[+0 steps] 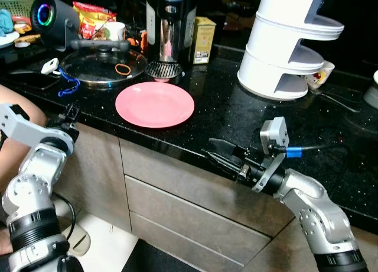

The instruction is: Kitchen organization

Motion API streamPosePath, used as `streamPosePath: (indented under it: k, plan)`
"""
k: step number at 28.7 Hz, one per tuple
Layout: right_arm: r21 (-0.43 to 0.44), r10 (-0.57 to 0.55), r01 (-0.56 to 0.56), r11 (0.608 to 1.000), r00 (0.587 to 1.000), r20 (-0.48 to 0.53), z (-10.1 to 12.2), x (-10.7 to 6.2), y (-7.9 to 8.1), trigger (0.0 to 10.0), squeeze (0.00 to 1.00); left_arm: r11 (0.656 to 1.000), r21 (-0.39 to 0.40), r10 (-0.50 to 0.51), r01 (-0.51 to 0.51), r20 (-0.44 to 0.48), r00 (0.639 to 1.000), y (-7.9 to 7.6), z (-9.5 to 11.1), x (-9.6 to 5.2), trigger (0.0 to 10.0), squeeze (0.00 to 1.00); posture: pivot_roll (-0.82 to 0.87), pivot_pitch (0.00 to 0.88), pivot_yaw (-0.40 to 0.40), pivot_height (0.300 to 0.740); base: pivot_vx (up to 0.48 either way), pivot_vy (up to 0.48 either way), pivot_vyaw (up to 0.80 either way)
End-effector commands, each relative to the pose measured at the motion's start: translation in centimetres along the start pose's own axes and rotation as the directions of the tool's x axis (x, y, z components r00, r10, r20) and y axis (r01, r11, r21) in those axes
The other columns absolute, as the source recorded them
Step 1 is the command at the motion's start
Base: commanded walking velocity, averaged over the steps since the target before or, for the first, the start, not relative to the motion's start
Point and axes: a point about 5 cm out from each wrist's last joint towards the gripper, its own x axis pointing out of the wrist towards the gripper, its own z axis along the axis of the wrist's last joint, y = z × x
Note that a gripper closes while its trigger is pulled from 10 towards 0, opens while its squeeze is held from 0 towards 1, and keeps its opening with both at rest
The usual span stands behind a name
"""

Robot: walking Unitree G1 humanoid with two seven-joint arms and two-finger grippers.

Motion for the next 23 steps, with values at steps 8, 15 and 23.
streamPosePath:
  k: [8,15,23]
  plan:
    - [-0.022,-0.008,0.008,1.0,1.0,-0.024,0.3,-0.4,-0.1,10.0,0.0,0.995,-0.054,-0.083,0.08,-0.046,0.996,-1.7,-1.4,1.4,10.0,0.0,-0.07,0.0,-0.093,0.74,0.0,0.0,0.0]
    - [-0.024,-0.009,0.008,1.0,0.999,-0.033,0.3,-0.5,-0.1,10.0,0.0,0.994,-0.082,-0.077,0.071,-0.067,0.995,-1.8,-2.0,1.9,10.0,0.0,-0.07,0.0,-0.091,0.74,0.0,0.0,0.0]
    - [-0.031,-0.014,0.012,0.999,0.998,-0.054,0.3,-0.8,-0.1,10.0,0.0,0.984,-0.114,-0.157,0.139,-0.171,0.973,-3.0,-3.4,2.6,10.0,0.0,-0.08,0.0,-0.087,0.74,0.0,0.0,0.0]
